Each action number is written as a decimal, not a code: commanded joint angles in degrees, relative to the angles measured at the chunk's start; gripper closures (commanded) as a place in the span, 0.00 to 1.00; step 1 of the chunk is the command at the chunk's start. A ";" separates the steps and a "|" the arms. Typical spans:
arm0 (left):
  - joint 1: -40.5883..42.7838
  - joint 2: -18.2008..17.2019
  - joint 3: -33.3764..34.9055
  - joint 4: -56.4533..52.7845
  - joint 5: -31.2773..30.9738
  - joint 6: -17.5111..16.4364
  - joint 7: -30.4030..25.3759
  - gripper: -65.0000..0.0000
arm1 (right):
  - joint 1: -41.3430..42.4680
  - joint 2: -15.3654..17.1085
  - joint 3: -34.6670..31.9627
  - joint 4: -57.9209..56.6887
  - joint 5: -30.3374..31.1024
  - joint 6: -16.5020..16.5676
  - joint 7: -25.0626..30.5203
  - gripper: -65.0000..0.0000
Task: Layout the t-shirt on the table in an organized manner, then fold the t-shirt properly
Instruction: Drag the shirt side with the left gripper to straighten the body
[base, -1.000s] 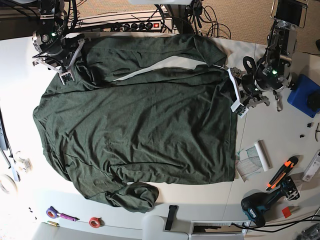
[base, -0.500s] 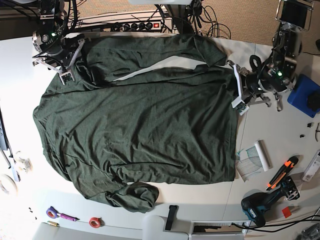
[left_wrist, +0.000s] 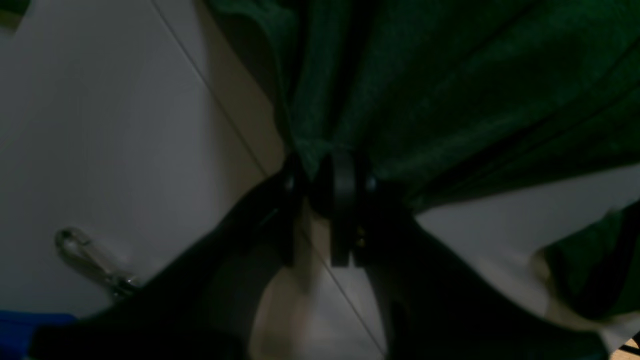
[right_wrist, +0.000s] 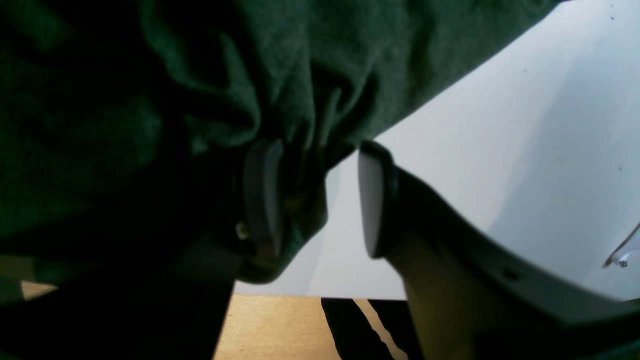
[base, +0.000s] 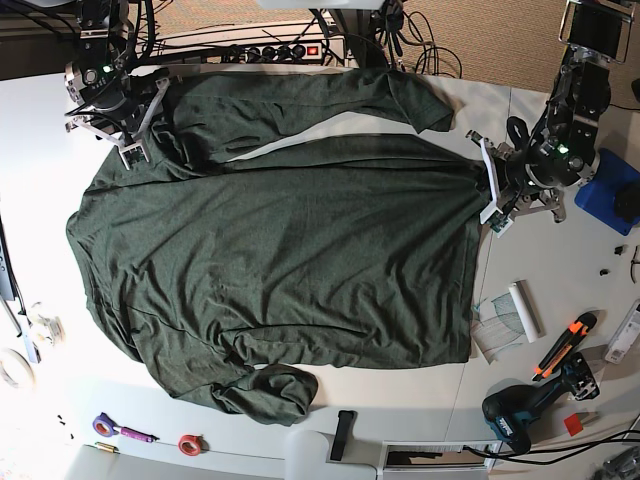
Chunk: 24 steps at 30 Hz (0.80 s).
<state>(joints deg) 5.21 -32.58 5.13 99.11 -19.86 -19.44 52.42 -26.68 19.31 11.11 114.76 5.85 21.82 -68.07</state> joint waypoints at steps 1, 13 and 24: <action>0.46 -1.09 -0.17 -0.48 3.85 1.57 4.13 0.82 | 0.15 0.68 0.24 0.76 -0.33 -0.22 0.59 0.62; 0.31 -1.09 -0.17 1.44 6.84 4.09 1.03 0.56 | 0.15 0.68 0.24 0.76 -0.33 -0.20 0.59 0.62; 0.31 -1.07 -0.17 7.65 6.80 5.53 -2.38 0.56 | 0.15 0.66 0.24 0.76 -0.33 -0.22 0.57 0.62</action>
<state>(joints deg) 6.15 -32.75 5.23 105.75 -13.08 -14.33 50.78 -26.68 19.31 11.14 114.76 5.85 21.80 -68.07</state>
